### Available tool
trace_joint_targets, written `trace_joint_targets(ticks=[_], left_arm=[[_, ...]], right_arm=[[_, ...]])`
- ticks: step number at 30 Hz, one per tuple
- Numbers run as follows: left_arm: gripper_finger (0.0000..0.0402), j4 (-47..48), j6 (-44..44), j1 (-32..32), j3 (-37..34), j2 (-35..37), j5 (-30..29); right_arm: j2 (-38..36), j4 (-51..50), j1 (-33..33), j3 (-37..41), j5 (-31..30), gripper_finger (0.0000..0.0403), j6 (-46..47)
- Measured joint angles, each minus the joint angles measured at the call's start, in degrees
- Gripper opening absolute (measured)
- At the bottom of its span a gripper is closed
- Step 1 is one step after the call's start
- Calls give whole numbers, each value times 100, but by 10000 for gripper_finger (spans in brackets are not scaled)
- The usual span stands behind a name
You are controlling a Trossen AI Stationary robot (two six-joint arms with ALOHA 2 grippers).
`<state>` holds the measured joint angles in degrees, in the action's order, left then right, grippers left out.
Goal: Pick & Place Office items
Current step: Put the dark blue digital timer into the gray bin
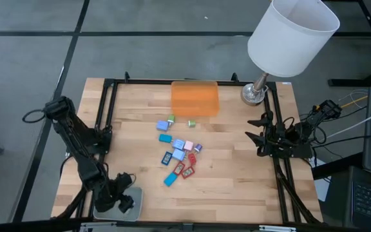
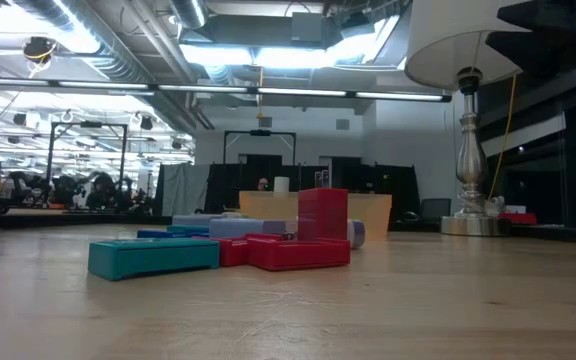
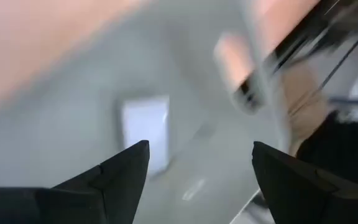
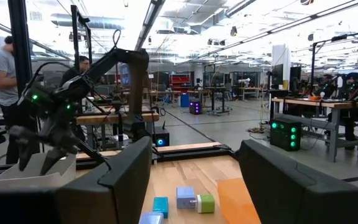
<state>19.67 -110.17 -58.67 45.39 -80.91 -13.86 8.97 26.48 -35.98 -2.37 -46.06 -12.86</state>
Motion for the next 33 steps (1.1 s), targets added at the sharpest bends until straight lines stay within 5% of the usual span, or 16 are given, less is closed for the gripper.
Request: trace_joint_targets(ticks=[7, 11, 17, 22, 33], left_arm=[[278, 944, 829, 590, 0, 746, -1231], [278, 1642, 1447, 1416, 0, 899, -1437], [278, 2041, 2495, 2976, 0, 666, -1079], [278, 1922, 3247, 3954, 5, 95, -205], [278, 2465, 4351, 4500, 1656, -1820, 32]], right_arm=[[0, 0, 0, 0, 0, 241, 0], [0, 2, 0, 0, 0, 241, -2], [0, 4, 0, 0, 2, 241, 0], [0, 4, 1, 0, 0, 241, -2], [0, 2, 1, 0, 2, 241, -46]])
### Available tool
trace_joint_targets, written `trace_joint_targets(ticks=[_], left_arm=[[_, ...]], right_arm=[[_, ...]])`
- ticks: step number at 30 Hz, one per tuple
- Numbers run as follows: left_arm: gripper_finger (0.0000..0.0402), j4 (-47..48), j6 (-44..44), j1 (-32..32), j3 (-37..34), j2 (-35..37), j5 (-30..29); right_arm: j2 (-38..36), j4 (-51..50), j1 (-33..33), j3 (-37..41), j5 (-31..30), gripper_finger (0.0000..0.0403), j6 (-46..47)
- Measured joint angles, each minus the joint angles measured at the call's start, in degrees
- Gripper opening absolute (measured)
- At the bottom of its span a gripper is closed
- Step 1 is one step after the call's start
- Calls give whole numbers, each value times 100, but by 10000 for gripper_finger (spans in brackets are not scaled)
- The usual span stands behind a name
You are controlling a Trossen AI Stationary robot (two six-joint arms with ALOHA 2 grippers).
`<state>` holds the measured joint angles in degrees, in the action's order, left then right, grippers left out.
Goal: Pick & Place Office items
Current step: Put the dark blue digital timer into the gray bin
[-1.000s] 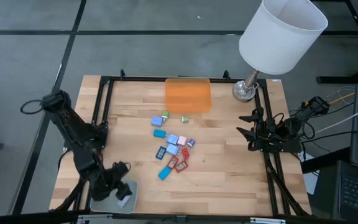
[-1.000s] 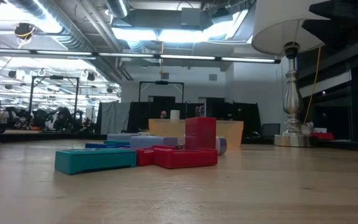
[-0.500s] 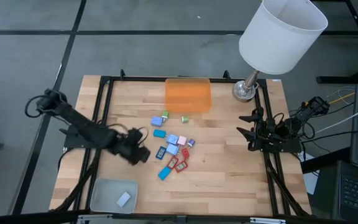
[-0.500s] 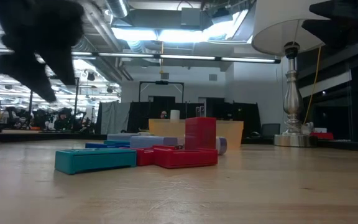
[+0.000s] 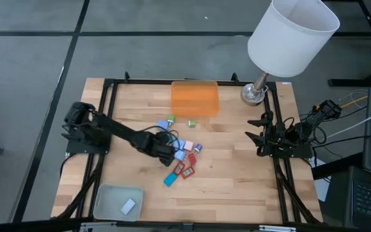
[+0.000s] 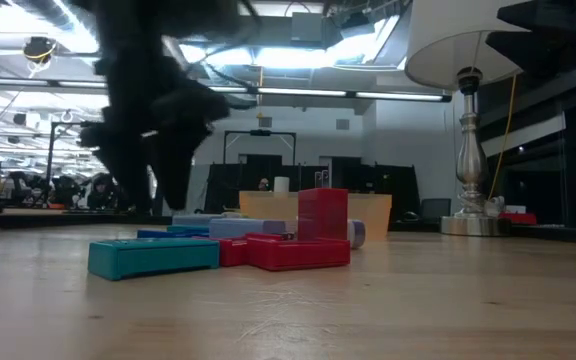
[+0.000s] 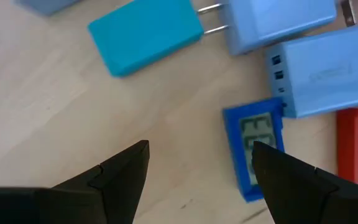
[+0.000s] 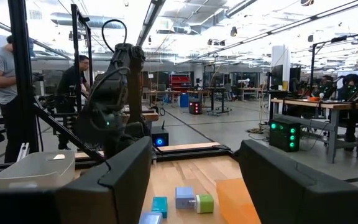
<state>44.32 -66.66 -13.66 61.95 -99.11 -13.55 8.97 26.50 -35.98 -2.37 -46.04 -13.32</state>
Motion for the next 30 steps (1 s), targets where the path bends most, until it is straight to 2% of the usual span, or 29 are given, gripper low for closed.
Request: trace_joint_targets(ticks=[4, 9, 13, 23, 30], left_arm=[[278, 593, 191, 45, 513, -460, 20], [278, 454, 169, 43, 770, -650, 92], [278, 199, 42, -18, 878, -671, 130], [278, 382, -183, -51, 884, -723, 169], [278, 177, -314, -178, 884, -993, 344]], right_arm=[[0, 0, -1, 0, 46, 241, 2], [1, 1, 1, 1, 44, 241, 4], [0, 2, 0, 0, 46, 241, 4], [0, 2, -1, 0, 61, 241, 24], [0, 4, 0, 1, 64, 241, 24]])
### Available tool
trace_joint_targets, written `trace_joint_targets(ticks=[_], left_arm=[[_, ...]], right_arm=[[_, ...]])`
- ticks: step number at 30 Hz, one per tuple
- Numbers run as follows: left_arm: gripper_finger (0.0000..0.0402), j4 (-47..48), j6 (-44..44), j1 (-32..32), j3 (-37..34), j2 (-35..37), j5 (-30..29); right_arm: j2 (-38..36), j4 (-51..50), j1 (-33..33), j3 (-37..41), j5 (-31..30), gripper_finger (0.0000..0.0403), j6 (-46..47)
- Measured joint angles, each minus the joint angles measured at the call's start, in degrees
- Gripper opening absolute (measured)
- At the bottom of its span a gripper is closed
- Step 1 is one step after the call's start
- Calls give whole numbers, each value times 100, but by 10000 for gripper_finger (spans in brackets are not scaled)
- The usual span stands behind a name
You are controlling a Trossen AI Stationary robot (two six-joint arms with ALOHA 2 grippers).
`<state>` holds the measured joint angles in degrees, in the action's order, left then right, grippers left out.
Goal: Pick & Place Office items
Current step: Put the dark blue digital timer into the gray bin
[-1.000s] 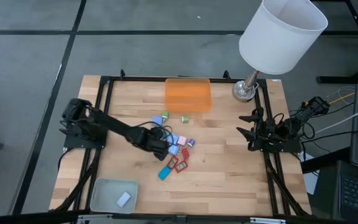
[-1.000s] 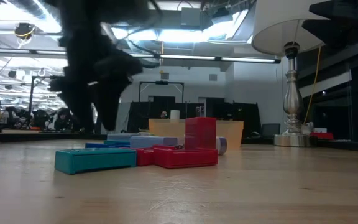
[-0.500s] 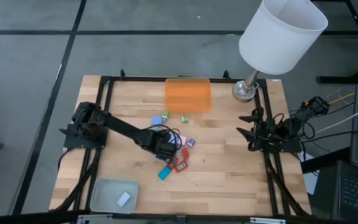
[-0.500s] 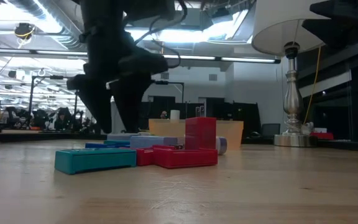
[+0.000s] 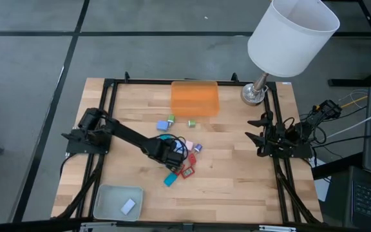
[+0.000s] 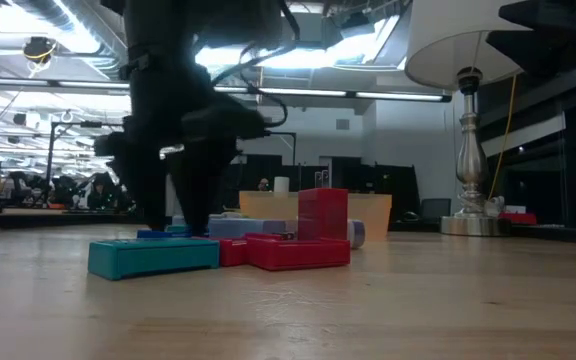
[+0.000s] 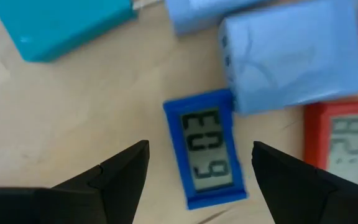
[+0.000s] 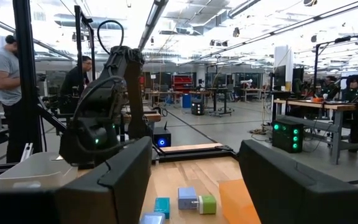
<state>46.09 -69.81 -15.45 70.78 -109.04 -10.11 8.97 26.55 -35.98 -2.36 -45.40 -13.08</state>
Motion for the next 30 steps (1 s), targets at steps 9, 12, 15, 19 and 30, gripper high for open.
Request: trace_joint_targets(ticks=[9, 12, 15, 19, 30], left_arm=[[278, 4, 59, 38, 28, -310, 100], [278, 26, 230, 72, 33, -422, 101], [273, 11, 404, 81, 37, -461, 109], [234, -73, 503, 1, 32, -463, 11], [148, -400, 589, -562, -23, 300, -997]], right_arm=[[2, -2, 0, 1, 23, 241, 2], [2, -2, 1, 1, 23, 241, 3], [2, -2, -1, 1, 23, 241, 4], [1, -2, 0, 1, 23, 241, 7], [1, -2, 1, 1, 43, 241, 20]])
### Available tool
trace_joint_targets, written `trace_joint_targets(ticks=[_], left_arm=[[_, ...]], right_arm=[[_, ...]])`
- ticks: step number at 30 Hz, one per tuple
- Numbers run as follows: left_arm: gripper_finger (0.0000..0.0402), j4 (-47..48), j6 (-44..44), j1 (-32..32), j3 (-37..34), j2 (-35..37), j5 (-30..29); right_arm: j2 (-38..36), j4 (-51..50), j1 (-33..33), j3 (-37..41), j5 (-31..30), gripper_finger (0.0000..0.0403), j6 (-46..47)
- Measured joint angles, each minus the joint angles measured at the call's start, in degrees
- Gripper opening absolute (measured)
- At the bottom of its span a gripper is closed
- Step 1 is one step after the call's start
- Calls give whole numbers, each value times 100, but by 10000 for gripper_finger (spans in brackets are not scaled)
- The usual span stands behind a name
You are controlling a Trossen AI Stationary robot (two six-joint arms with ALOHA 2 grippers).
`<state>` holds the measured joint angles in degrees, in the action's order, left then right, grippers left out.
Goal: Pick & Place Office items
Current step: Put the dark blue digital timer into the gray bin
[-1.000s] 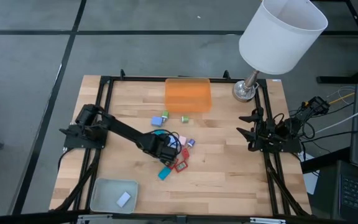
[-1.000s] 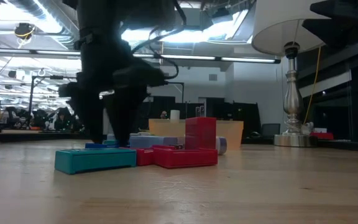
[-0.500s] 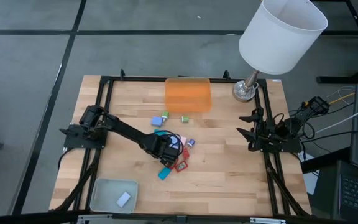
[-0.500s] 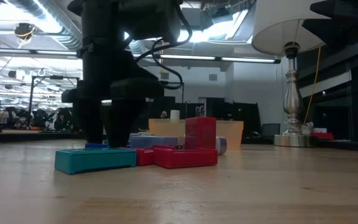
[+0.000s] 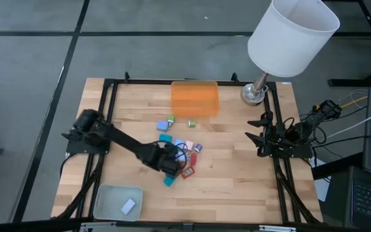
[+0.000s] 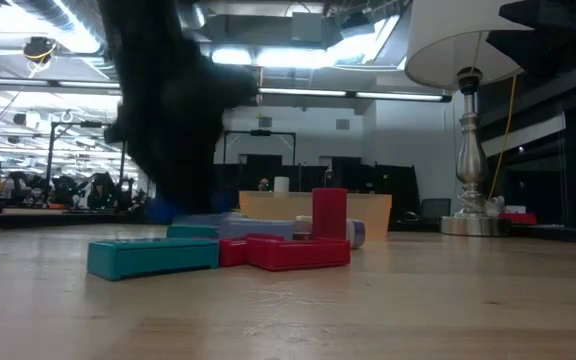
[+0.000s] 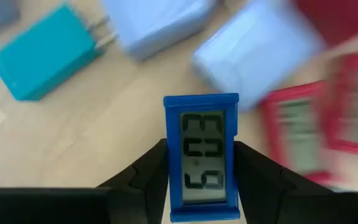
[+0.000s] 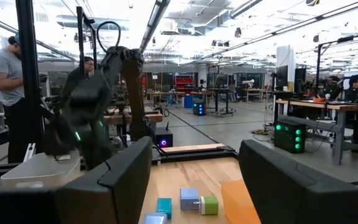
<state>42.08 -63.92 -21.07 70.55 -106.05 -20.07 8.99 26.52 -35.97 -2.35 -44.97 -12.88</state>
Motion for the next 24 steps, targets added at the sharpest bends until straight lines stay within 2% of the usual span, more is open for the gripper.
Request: trace_joint_targets(ticks=[7, 10, 13, 19, 24], left_arm=[[147, -61, -157, -699, 3, 1245, -1109], [147, -54, -268, -1124, 3, 1759, -1328], [147, 130, -562, -1569, 19, 2114, -1064], [146, 419, -1739, -2503, 16, 2102, -3], [146, 498, -2863, -3255, 16, 1927, -15]], right_arm=[[1, -2, -1, 0, -4, 241, 0], [1, -5, -1, 0, -4, 241, -2], [0, -4, -1, 0, -2, 241, 2], [1, -2, 1, 0, -2, 241, 0], [1, -9, 1, 0, -20, 241, -2]])
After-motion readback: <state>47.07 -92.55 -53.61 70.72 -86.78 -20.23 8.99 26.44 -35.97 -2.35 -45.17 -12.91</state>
